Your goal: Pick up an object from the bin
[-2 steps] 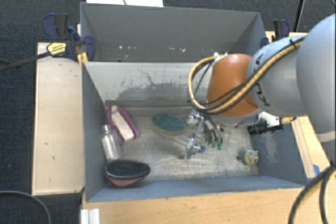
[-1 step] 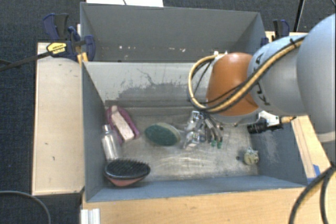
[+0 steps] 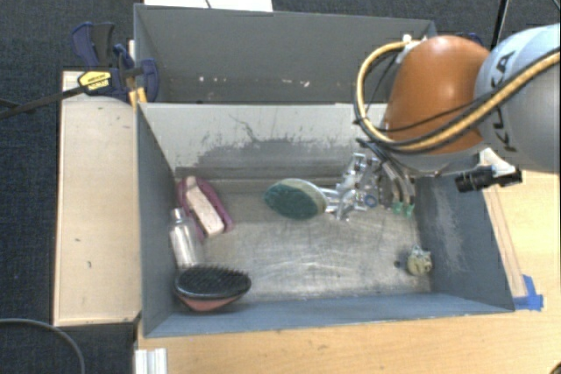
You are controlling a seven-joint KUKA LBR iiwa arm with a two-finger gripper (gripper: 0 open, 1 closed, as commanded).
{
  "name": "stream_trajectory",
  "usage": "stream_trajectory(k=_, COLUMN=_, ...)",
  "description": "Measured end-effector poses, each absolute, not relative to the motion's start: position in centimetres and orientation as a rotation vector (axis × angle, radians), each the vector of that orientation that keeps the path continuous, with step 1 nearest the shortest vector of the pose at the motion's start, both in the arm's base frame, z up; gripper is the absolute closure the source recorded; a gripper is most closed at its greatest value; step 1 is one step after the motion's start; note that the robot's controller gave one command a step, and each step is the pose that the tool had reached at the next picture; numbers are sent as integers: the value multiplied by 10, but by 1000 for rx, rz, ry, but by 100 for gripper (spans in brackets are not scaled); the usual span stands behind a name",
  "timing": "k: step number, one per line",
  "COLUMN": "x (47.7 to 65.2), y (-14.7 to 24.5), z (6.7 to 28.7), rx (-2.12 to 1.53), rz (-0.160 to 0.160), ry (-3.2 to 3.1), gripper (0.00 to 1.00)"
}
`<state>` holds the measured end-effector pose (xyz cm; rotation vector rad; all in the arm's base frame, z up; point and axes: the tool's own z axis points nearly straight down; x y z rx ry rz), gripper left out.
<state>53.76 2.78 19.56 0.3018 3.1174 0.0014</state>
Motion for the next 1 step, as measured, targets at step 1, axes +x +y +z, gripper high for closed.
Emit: stream_trajectory(k=1, x=517, y=24, z=327, rx=29, rz=1, ry=3131, gripper=100)
